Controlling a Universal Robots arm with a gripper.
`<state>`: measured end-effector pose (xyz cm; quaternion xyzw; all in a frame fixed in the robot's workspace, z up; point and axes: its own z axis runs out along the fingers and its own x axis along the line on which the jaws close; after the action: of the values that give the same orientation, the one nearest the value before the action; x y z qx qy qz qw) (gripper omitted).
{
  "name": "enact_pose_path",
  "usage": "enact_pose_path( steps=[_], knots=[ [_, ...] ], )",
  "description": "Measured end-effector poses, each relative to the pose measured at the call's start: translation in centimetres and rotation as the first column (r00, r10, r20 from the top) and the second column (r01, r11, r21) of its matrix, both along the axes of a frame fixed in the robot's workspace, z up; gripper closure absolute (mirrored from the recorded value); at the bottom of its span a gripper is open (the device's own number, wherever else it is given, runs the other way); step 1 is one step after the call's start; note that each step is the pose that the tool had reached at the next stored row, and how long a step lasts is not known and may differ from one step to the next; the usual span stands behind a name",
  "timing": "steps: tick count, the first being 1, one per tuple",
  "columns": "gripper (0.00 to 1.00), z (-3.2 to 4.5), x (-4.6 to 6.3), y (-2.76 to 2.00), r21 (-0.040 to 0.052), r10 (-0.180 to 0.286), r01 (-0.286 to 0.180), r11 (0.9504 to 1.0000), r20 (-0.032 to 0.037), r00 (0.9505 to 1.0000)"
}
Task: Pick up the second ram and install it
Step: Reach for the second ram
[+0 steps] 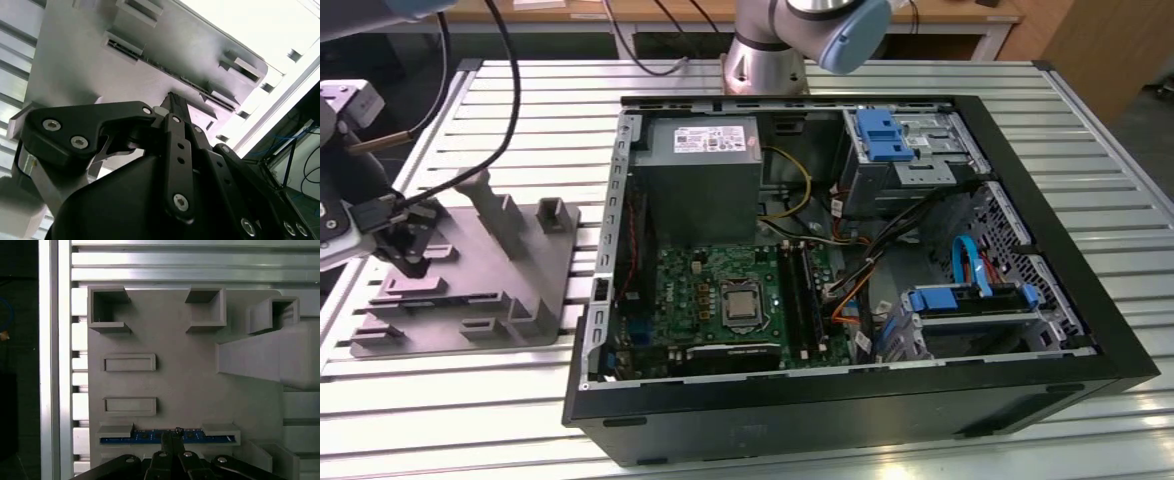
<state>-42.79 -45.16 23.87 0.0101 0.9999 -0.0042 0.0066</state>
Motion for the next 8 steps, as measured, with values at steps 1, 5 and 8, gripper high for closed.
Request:
enact_pose_path(
  steps=[1, 5, 8],
  knots=[
    [0.9, -0.16, 0.03, -0.06, 0.0002, 0.001, -0.001, 1.0, -0.0003, 1.0],
    [0.9, -0.48, 0.47, -0.08, 0.0001, 0.003, -0.003, 1.0, -0.002, 1.0],
    [0.9, -0.48, 0.47, -0.08, 0.0, 0.003, -0.003, 1.0, -0.0022, 1.0]
  ],
)
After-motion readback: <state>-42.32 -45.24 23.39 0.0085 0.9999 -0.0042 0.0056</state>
